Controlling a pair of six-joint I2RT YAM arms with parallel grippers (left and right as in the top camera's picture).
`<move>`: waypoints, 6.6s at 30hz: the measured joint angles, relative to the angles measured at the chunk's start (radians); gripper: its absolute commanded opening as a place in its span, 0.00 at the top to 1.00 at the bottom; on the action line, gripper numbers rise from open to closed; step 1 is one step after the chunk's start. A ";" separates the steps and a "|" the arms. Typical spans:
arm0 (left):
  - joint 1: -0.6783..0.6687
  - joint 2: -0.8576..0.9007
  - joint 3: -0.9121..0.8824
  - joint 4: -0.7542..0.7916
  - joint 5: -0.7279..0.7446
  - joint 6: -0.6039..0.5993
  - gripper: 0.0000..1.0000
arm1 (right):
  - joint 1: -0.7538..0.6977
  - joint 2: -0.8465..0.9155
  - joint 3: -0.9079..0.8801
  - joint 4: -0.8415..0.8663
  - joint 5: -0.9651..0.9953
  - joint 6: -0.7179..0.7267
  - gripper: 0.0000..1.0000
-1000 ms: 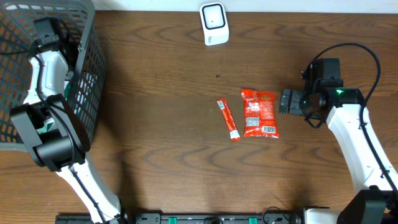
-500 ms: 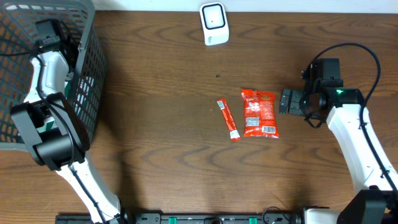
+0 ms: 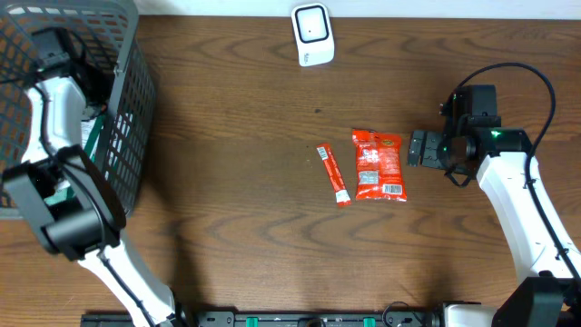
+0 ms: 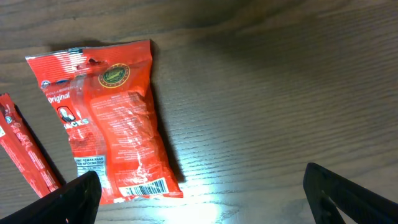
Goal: Scan the item barcode
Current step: 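Lift the orange Kleenex tissue pack out of the basket with the left gripper, then place the tissue pack left of the strip package and retract the left gripper, then move the right gripper left over the orange tissue pack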
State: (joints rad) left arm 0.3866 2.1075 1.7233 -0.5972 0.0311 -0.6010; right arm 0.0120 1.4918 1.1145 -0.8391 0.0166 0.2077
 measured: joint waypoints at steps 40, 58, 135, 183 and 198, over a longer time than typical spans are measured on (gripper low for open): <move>-0.436 -0.654 -0.371 -0.434 0.797 0.588 0.93 | 0.000 0.000 0.000 0.000 0.000 0.000 0.01; -0.801 -0.573 -0.846 0.254 0.454 0.248 0.93 | 0.000 0.000 0.000 0.000 0.000 0.000 0.01; -0.423 -0.713 -0.780 -0.050 0.092 0.254 0.68 | 0.000 0.000 -0.001 0.176 -0.149 0.089 0.21; -0.419 -0.701 -0.808 -0.057 -0.046 0.284 0.18 | 0.750 0.603 0.476 -0.076 0.042 0.319 0.99; -0.419 -0.701 -0.808 -0.057 -0.046 0.284 0.17 | 0.733 0.601 0.505 -0.084 0.055 0.319 0.99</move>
State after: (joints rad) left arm -0.0326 1.4063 0.9150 -0.6540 -0.0147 -0.3168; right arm 0.7452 2.0926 1.6199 -0.9230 0.0715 0.5266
